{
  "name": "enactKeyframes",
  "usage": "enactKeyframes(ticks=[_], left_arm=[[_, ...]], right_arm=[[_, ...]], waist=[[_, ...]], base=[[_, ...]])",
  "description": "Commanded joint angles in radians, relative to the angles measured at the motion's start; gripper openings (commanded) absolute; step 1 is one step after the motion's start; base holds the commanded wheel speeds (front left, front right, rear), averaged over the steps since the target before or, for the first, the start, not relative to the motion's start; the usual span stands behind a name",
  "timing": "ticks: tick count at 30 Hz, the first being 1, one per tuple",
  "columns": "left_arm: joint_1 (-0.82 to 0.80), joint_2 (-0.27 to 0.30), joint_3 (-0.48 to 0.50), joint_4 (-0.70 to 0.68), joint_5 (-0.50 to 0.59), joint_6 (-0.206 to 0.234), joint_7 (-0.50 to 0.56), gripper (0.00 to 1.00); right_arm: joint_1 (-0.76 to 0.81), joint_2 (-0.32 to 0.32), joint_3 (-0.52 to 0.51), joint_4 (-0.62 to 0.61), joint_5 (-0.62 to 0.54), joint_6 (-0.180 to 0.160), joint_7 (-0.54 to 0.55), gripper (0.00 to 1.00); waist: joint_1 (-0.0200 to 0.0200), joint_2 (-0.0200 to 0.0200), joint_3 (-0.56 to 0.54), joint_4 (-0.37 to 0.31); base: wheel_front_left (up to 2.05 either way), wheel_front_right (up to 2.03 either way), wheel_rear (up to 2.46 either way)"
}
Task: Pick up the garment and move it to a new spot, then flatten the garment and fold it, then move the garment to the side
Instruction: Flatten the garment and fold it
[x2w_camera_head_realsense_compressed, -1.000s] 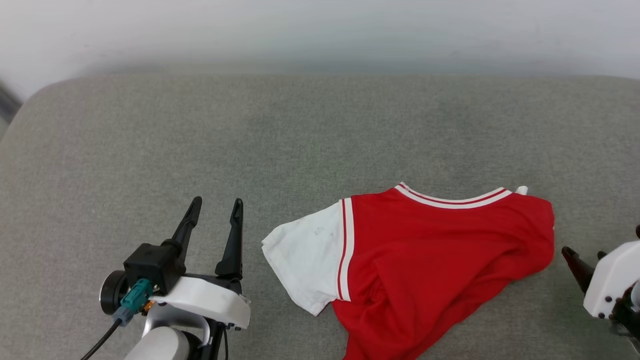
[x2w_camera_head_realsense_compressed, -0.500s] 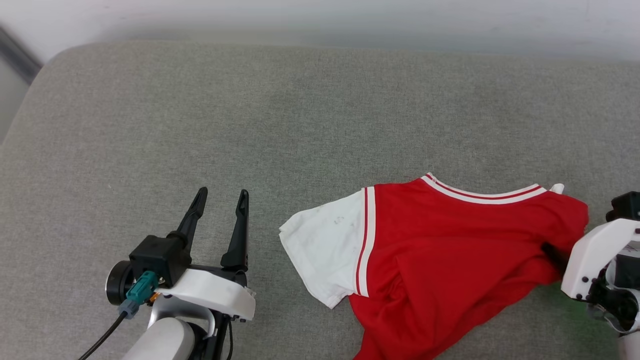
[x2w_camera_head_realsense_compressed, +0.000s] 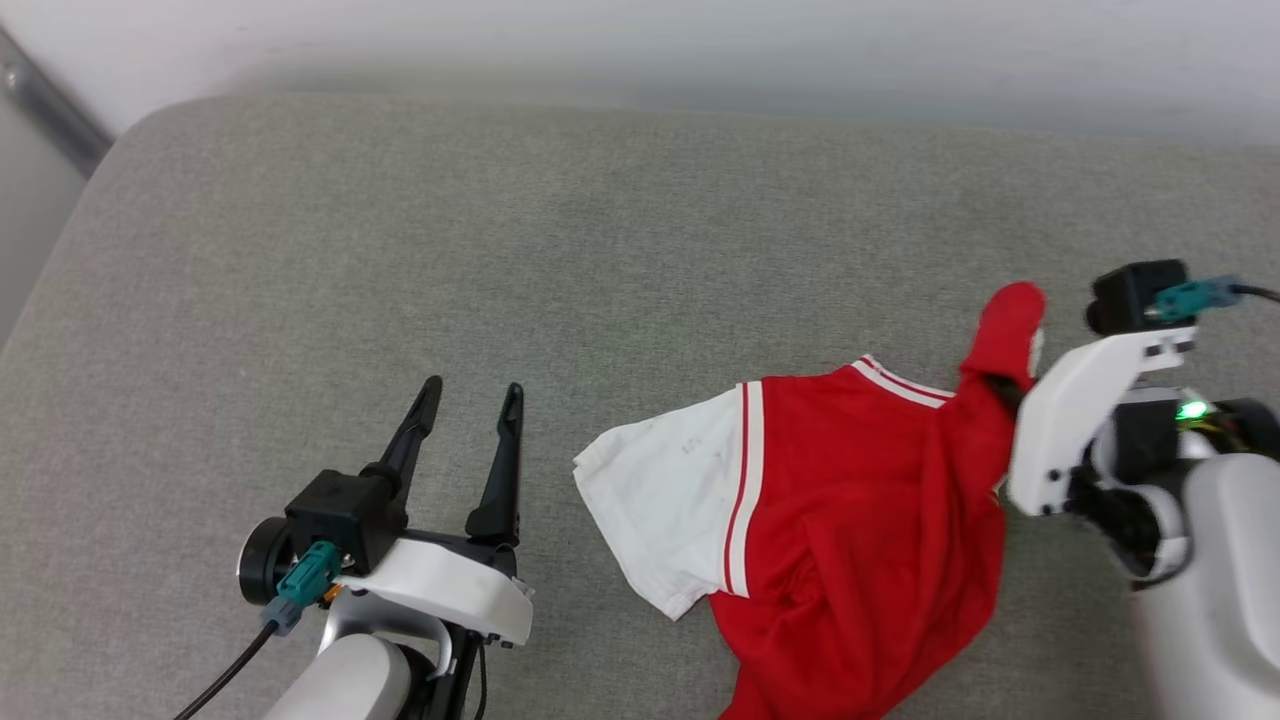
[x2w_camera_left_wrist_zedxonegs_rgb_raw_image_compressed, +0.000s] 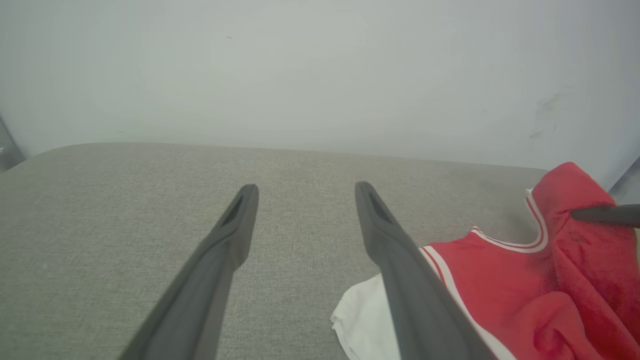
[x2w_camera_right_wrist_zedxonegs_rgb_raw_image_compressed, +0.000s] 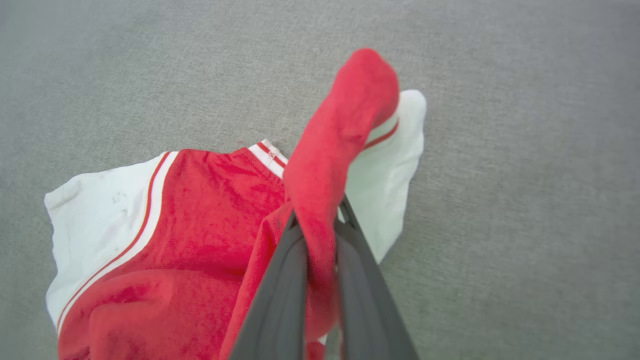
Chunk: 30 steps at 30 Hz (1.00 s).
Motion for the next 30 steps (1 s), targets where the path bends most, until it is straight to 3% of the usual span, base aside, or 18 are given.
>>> enactKeyframes(ticks=[1,5,6,7,8,13,20,24,30], left_arm=[[-0.018,-0.005,-0.004,0.005,0.003,-0.007,-0.006,1.00],[-0.030,-0.018,-0.010,0.013,0.003,-0.016,-0.007,1.00],[-0.033,-0.020,-0.011,0.015,0.002,-0.015,-0.008,1.00],[-0.034,-0.021,-0.011,0.018,0.003,-0.016,-0.009,1.00],[-0.035,-0.023,-0.010,0.021,0.003,-0.017,-0.010,1.00],[-0.032,-0.027,-0.004,0.029,0.003,-0.016,-0.014,1.00],[-0.014,-0.026,0.001,0.038,0.005,-0.017,-0.017,1.00],[-0.008,-0.023,-0.002,0.038,0.008,-0.016,-0.017,1.00],[-0.005,-0.021,-0.007,0.038,0.005,-0.019,-0.016,1.00]], right_arm=[[-0.021,0.025,0.035,0.040,0.004,0.000,-0.004,0.00],[-0.042,0.050,0.090,0.140,0.011,-0.001,-0.041,0.00],[-0.045,0.058,0.099,0.168,0.017,-0.001,-0.055,0.14],[-0.049,0.061,0.109,0.192,0.016,0.000,-0.073,0.46],[-0.054,0.065,0.116,0.211,0.018,0.000,-0.097,1.00],[-0.057,0.066,0.139,0.244,0.031,-0.001,-0.229,1.00],[-0.011,0.046,0.135,0.195,0.052,-0.001,-0.450,1.00],[0.014,0.010,0.082,0.183,0.074,-0.001,-0.424,1.00],[0.035,-0.052,0.039,0.169,0.103,0.000,-0.251,1.00]], waist=[[0.0000,0.0000,0.008,0.014],[0.0000,0.0000,0.027,0.039],[0.0000,0.0000,0.030,0.043],[0.0000,0.0000,0.034,0.045],[0.0000,0.0000,0.036,0.048],[0.0000,0.0000,0.035,0.048],[0.0000,0.0000,0.006,0.020],[0.0000,0.0000,-0.009,0.007],[0.0000,0.0000,-0.011,-0.002]], base=[[0.00,0.00,0.00],[0.00,0.00,0.00],[0.00,0.00,0.00],[0.00,0.00,0.00],[0.00,0.00,0.00],[0.00,0.00,0.00],[0.00,0.00,0.00],[0.00,0.00,0.00],[0.00,0.00,0.00]])
